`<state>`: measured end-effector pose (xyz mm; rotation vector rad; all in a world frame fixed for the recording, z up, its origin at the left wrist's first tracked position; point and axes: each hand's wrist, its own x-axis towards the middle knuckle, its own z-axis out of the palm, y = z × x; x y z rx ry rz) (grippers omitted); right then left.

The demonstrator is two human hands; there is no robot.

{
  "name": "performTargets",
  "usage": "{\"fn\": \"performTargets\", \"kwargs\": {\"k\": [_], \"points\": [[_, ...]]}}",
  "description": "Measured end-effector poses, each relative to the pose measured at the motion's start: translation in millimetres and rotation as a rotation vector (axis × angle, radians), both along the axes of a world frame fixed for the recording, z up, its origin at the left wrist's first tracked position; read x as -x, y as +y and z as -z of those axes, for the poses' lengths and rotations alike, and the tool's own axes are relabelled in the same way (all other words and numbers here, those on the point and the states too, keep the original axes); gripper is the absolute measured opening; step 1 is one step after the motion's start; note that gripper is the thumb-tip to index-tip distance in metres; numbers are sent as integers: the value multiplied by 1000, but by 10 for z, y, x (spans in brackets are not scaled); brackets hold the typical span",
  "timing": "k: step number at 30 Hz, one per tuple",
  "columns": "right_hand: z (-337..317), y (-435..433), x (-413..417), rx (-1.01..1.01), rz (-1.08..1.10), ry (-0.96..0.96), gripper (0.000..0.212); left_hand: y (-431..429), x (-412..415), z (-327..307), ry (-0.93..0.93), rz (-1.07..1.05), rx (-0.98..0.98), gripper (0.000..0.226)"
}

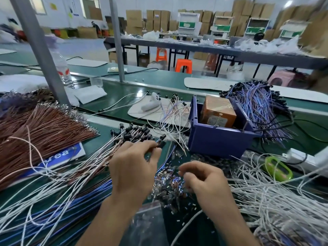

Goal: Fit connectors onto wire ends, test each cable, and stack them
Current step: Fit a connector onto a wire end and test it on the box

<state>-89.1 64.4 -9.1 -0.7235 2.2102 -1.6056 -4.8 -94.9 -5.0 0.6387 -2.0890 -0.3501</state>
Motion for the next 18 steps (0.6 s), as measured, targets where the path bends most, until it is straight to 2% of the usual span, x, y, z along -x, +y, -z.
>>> {"fn": "performTargets", "kwargs": {"k": [2, 4, 7, 9, 11, 13, 15, 18], "points": [[-7, -38, -50, 130, -107, -182, 31, 178, 69, 31, 121, 209, 17, 14], [5, -65, -88, 212, -183, -258, 29, 350, 130, 60, 133, 375, -86, 19], [-8, -76, -100, 370, -140, -422, 19, 443, 174, 46, 92, 443, -252, 19], [-84, -56, -60, 530, -17, -533, 8, 403, 172, 39, 25, 520, -415, 25], [-167, 53, 60, 627, 127, -487, 13, 366, 165, 49, -65, 606, -584, 29], [-252, 215, 199, 680, 226, -430, 25, 347, 189, 51, -163, 685, -761, 16], [-323, 372, 315, 762, 269, -494, 28, 306, 211, 45, -297, 776, -926, 11], [-357, 512, 424, 856, 311, -640, 29, 156, 160, -22, -427, 860, -1053, 13]]}}
